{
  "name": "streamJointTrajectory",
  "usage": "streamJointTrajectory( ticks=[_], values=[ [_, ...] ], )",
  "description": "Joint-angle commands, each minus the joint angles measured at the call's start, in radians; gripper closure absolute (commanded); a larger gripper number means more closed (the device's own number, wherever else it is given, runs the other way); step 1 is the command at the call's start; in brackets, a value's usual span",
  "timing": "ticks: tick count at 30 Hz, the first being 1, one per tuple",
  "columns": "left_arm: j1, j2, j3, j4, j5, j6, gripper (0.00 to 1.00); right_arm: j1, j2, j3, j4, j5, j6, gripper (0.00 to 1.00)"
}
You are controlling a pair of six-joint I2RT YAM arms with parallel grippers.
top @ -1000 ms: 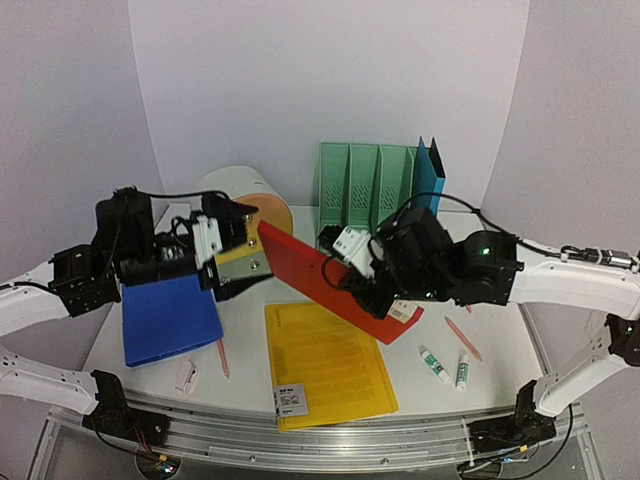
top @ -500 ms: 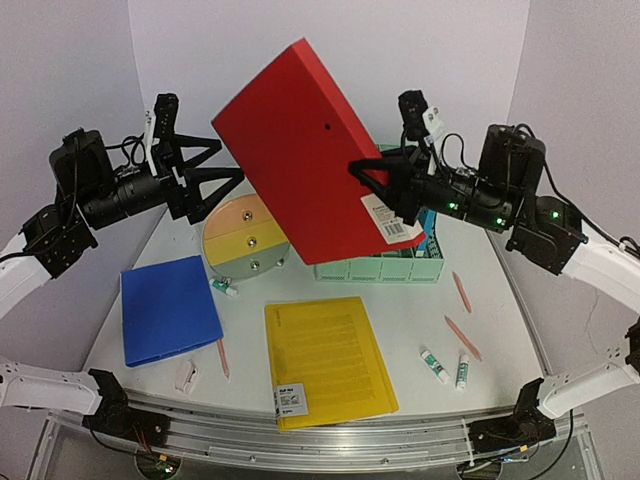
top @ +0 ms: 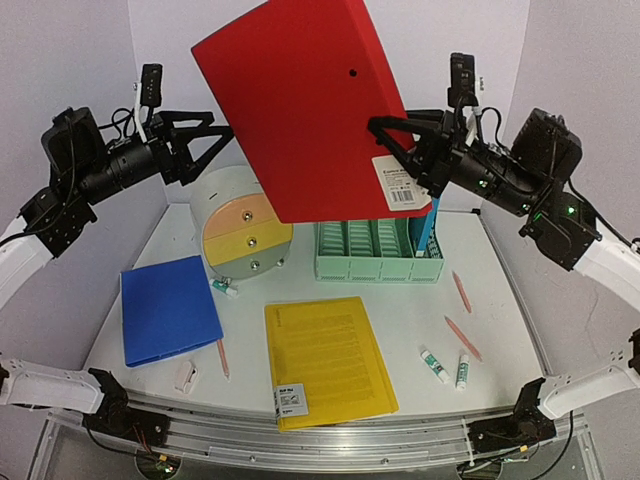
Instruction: Organize the desk
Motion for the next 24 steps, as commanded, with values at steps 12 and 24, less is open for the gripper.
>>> streamJointTrajectory(
  ticks=[12, 24],
  values=[
    [0.051, 0.117, 0.164, 0.18, 0.592, -0.149, 0.41, -0.019, 0.022, 0.075, 0.162, -0.227, 0.125, 1.0],
    [0.052, 0.099, 0.178, 0.097, 0.576, -0.091, 1.0, -0.09, 0.052, -0.003, 0.149, -0.177, 0.164, 0.63]
  ],
)
